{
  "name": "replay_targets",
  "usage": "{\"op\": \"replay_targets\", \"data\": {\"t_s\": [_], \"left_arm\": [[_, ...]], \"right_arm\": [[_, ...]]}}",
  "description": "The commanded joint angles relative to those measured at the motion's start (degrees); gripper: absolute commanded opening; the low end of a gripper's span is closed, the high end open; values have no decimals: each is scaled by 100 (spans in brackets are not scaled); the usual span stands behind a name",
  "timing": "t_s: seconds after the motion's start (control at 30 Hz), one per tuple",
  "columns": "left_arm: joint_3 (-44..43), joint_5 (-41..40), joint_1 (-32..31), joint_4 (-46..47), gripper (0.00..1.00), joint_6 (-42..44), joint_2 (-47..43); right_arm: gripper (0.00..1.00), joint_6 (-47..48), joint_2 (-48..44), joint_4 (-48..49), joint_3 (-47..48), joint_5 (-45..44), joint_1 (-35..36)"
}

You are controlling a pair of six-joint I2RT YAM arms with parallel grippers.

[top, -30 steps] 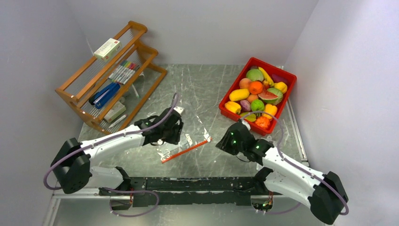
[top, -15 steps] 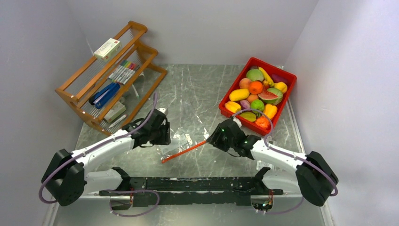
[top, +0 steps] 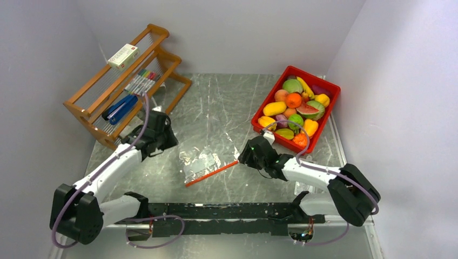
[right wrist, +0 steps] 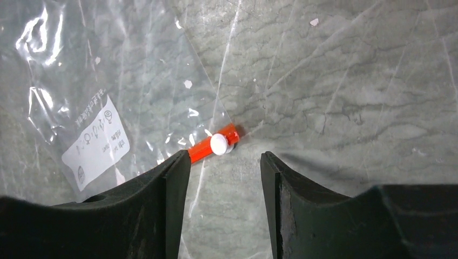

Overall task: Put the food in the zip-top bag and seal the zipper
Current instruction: Pick up the zipper food storage bag at the center of the board.

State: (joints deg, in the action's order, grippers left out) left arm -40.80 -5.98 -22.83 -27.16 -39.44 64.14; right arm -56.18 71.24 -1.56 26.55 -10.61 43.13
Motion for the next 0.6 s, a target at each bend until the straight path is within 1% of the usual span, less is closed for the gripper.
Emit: {"op": "replay_targets", "data": {"t_s": [0.0,0.1,0.17,0.27,0.4,0.57], "left_arm": [[-269,552,419,764,22,350,332],[-280,661,516,840,16,363,907],[-225,611,585,839,14,327,1225],[-35,565,673,1034,14,257,1518],[89,584,702,1122,12,234,1879],[317,599,703,1296,13,223,1973]], "right_arm": [[53,131,222,624,-262,36,20],[54,71,347,937,-319,232,28],[55,11,443,937,-277,242,34],[58,-23,473,1069,-352,188,38],[58,-56,512,1553,-494,356,29],[58,-151,425,1931,-610,365,29]]}}
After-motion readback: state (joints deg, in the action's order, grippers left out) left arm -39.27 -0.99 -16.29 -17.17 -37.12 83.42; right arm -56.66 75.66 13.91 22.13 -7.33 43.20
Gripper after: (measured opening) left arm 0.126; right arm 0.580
